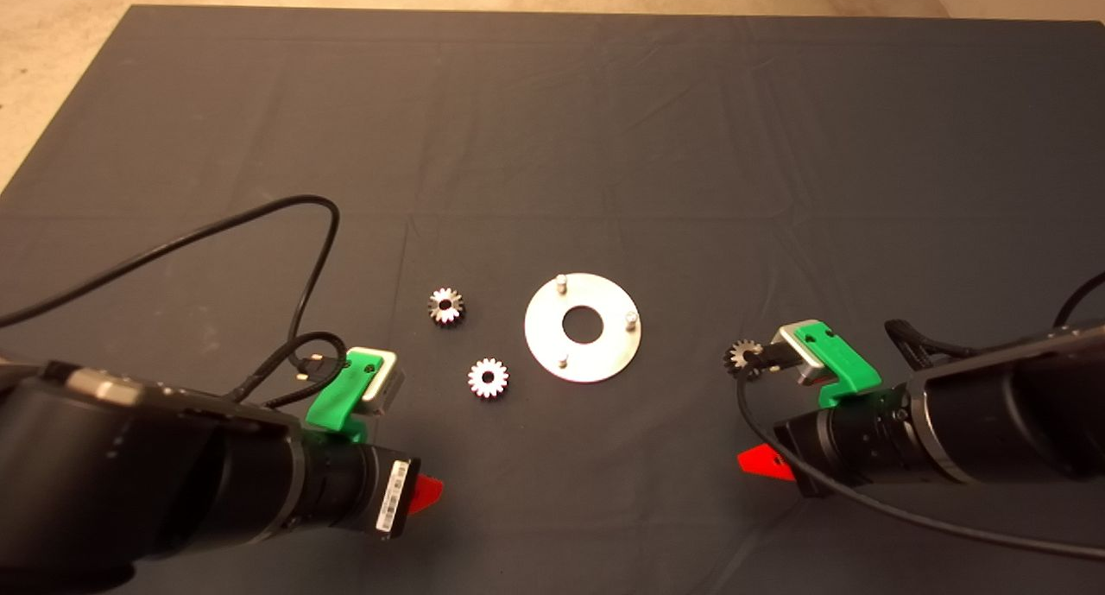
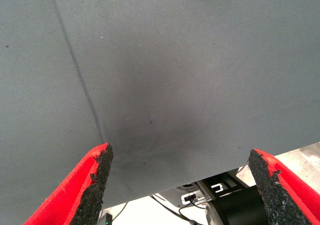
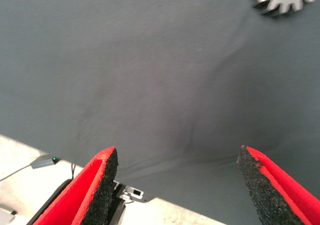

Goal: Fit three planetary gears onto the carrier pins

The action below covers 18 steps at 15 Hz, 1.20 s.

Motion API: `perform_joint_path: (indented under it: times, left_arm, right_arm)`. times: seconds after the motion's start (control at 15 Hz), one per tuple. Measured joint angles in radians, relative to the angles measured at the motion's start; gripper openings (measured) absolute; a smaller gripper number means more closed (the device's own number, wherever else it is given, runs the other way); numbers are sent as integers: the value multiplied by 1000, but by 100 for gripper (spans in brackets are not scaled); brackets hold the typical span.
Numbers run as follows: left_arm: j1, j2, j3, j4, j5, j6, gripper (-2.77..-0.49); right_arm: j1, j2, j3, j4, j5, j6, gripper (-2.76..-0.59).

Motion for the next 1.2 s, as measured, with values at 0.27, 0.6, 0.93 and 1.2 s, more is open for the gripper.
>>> perform_joint_path:
  times: [0.27, 0.6, 0.93, 1.2]
  left_arm:
    - [0, 6, 0, 0, 0, 0, -134]
    - [0, 8, 0, 0, 0, 0, -134]
    - [0, 8, 0, 0, 0, 0, -134]
    - [0, 8, 0, 0, 0, 0, -134]
  right_arm:
    - [-16, -2, -92, -1, 0, -79, -158]
    - [-36, -2, -208, -14, 0, -192, -158]
    - [-38, 3, -237, -29, 0, -237, -158]
    - [-13, 4, -266, -33, 1, -257, -158]
